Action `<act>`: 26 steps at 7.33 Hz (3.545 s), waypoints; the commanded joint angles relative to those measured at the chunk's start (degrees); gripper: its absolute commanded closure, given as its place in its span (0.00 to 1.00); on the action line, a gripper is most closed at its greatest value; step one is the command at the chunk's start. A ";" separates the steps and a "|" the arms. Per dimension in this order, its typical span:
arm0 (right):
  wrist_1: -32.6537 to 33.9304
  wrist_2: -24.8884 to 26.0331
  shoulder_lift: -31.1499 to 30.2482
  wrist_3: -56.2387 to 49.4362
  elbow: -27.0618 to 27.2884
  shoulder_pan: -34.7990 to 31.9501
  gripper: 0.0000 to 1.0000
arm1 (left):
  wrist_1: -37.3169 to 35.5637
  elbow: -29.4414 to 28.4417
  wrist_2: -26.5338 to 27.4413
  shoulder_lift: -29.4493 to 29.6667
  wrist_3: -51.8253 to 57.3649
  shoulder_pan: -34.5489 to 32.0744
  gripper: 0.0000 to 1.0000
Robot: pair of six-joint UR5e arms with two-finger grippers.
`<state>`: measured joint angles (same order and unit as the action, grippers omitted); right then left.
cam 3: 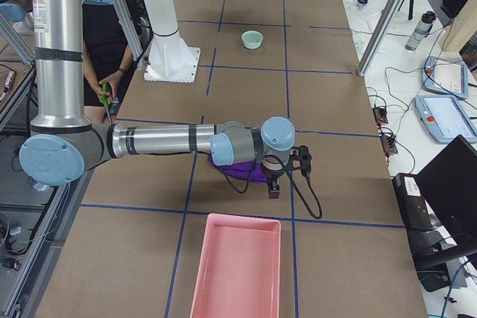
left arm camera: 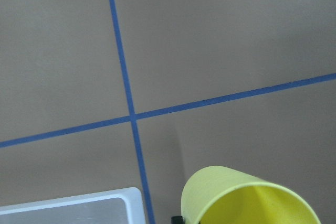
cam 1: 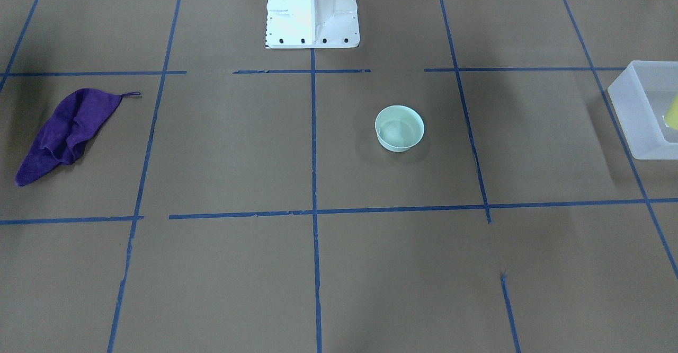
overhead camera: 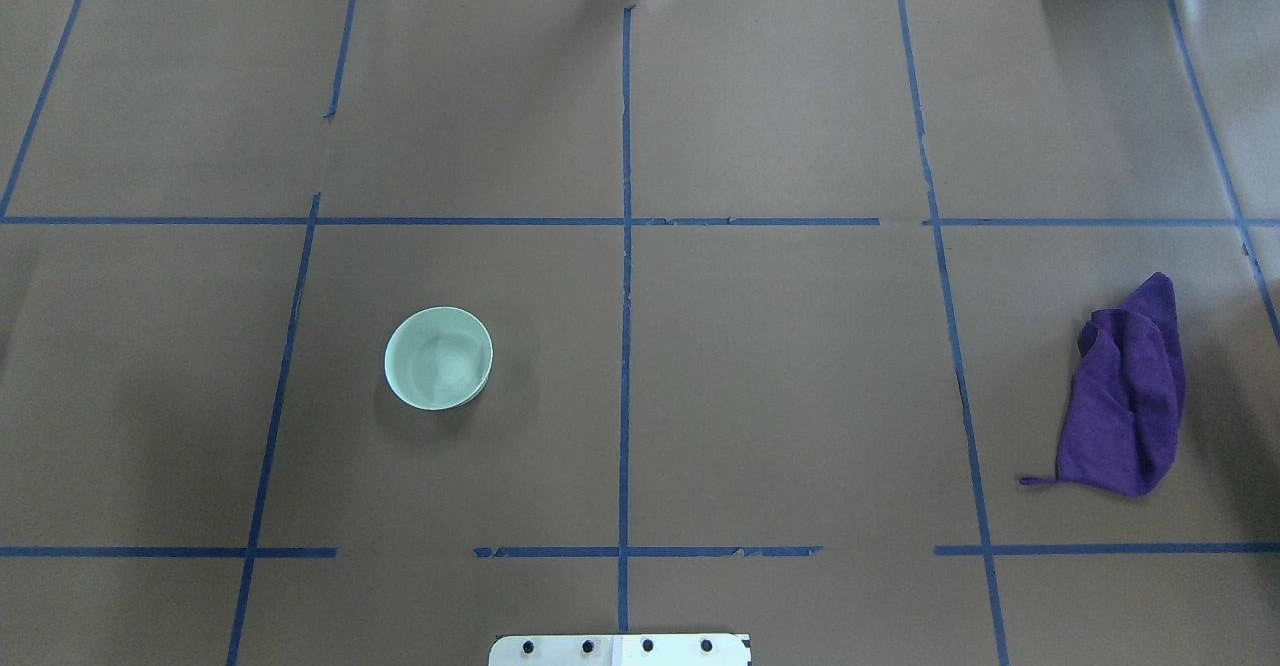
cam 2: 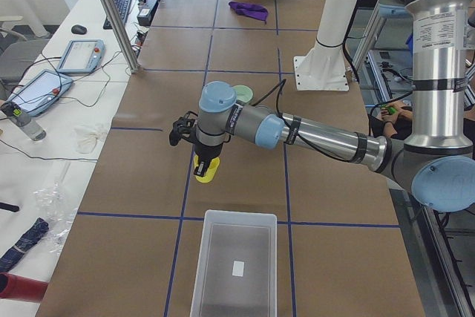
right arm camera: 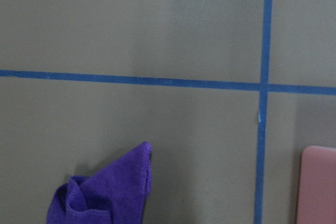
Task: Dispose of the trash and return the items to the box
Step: 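Lower the right gripper onto the purple cloth and grasp it, then lift the purple cloth with the right gripper toward the pink bin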
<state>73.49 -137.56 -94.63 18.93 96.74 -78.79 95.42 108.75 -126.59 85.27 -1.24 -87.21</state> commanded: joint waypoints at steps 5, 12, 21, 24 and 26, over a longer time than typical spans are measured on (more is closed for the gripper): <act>-23.92 14.66 -5.12 30.72 0.03 24.62 0.00 | -1.38 -7.31 0.21 1.56 11.34 -8.67 1.00; -22.87 15.31 -4.95 31.61 0.29 27.64 1.00 | 2.64 -18.82 2.49 2.62 17.15 -12.72 1.00; 11.13 11.88 -1.35 13.89 21.55 10.09 1.00 | 3.37 -21.91 -6.89 -3.45 9.06 -4.93 1.00; 11.50 6.11 -1.17 10.78 23.14 2.54 1.00 | 8.51 -26.72 -9.54 -3.45 9.06 -0.69 1.00; 11.50 5.20 -1.17 8.41 23.40 0.31 1.00 | 13.64 -30.17 -10.95 -3.45 8.71 1.60 1.00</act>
<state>84.96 -131.51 -95.83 28.57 119.88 -77.08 106.37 80.48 -136.86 81.83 7.64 -86.77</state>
